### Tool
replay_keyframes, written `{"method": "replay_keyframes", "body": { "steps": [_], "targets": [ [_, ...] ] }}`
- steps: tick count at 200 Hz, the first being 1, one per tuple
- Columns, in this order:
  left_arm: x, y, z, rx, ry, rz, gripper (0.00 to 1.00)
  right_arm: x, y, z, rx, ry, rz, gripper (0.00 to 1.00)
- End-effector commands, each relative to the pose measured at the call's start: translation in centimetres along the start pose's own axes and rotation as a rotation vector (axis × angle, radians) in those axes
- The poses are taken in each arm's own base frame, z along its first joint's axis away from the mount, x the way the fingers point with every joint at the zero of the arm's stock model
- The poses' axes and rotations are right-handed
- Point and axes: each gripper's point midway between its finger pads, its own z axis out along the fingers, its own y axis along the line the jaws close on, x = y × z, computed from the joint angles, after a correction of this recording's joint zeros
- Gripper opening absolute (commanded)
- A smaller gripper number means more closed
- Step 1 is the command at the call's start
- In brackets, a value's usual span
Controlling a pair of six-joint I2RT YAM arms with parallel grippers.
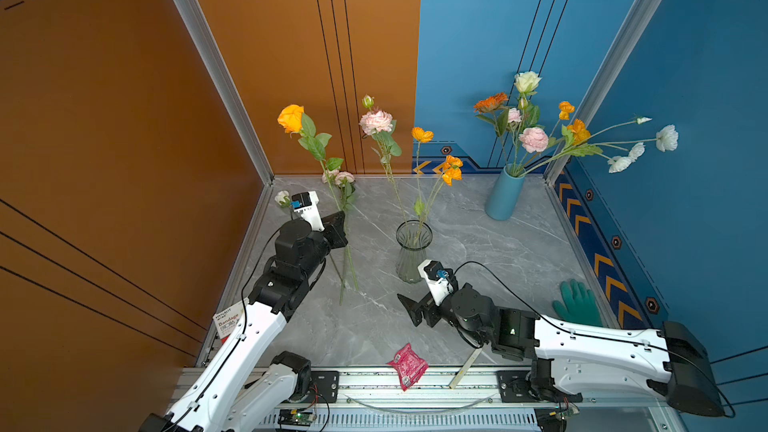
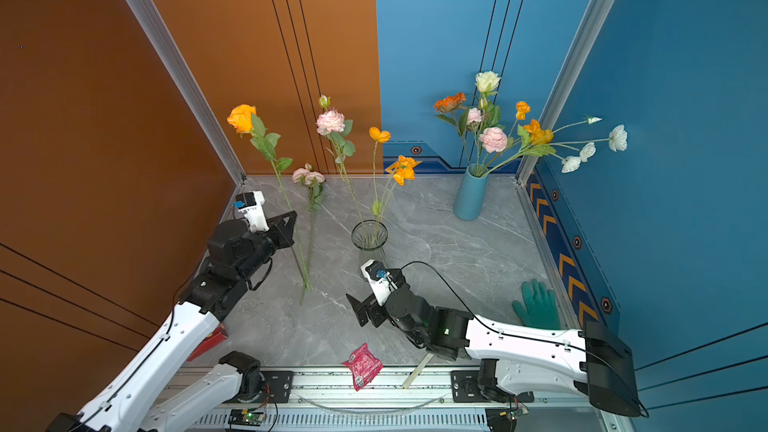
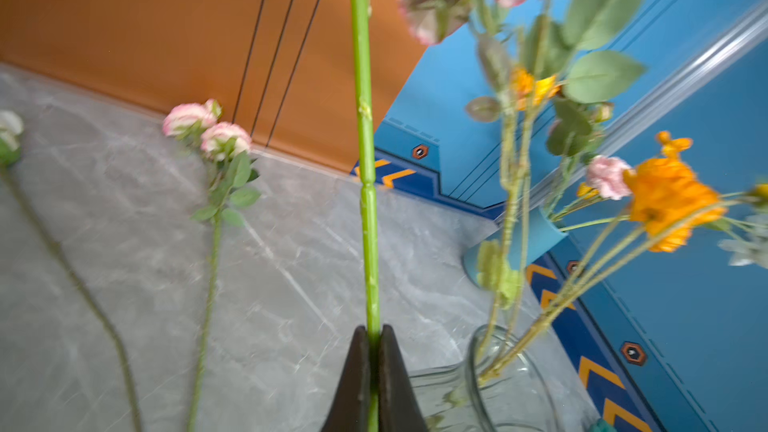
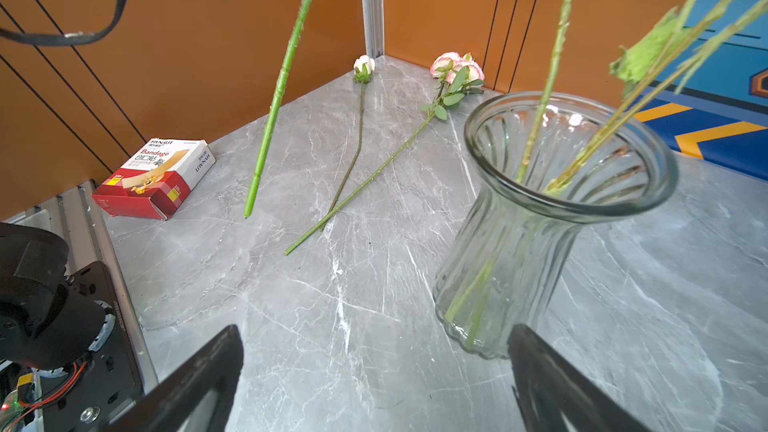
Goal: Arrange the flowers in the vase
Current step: 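Lift the yellow rose with the left gripper over the glass vase, then lower the yellow rose stem into the glass vase and open the left gripper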
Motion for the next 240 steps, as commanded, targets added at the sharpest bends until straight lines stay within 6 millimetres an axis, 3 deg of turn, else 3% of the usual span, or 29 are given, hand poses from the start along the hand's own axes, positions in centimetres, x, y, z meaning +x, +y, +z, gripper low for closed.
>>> {"method": "replay_keyframes", "body": {
  "steps": [1, 21, 37, 90, 126, 160, 210, 240],
  "targets": [
    [-3.2, -4.6, -1.4, 0.125, -0.254, 0.144, 0.00, 0.4, -1.8, -0.8, 0.052, 0.009, 0.003, 1.00],
    [-4.0, -8.6, -2.7, 0.235, -0.369, 0.222, 0.00, 0.2, -2.7, -1.3, 0.071, -0.002, 0.031, 1.00],
    [-4.9, -10.4, -3.0, 0.291, -0.440, 0.189, 0.00, 0.1, -3.5, -1.7, 0.091, -0.009, 0.043, 1.00],
    [-7.8, -13.5, -2.1, 0.365, -0.597, 0.040, 0.00, 0.7, -4.4, -2.4, 0.108, -0.009, 0.063, 1.00],
    [-7.8, -15.0, -0.7, 0.429, -0.653, -0.035, 0.00, 0.6, -4.7, -2.6, 0.110, -0.014, 0.067, 1.00],
    [-4.5, -15.1, 1.8, 0.417, -0.589, 0.030, 0.00, 0.5, -5.1, -3.0, 0.114, -0.015, 0.070, 1.00],
    [0.7, -13.5, 3.3, 0.387, -0.553, 0.072, 0.00, 0.8, -5.7, -3.5, 0.118, -0.010, 0.075, 1.00],
    [3.3, -13.8, 4.1, 0.382, -0.501, 0.117, 0.00, 0.9, -5.8, -3.5, 0.119, -0.014, 0.084, 1.00]
  ]
}}
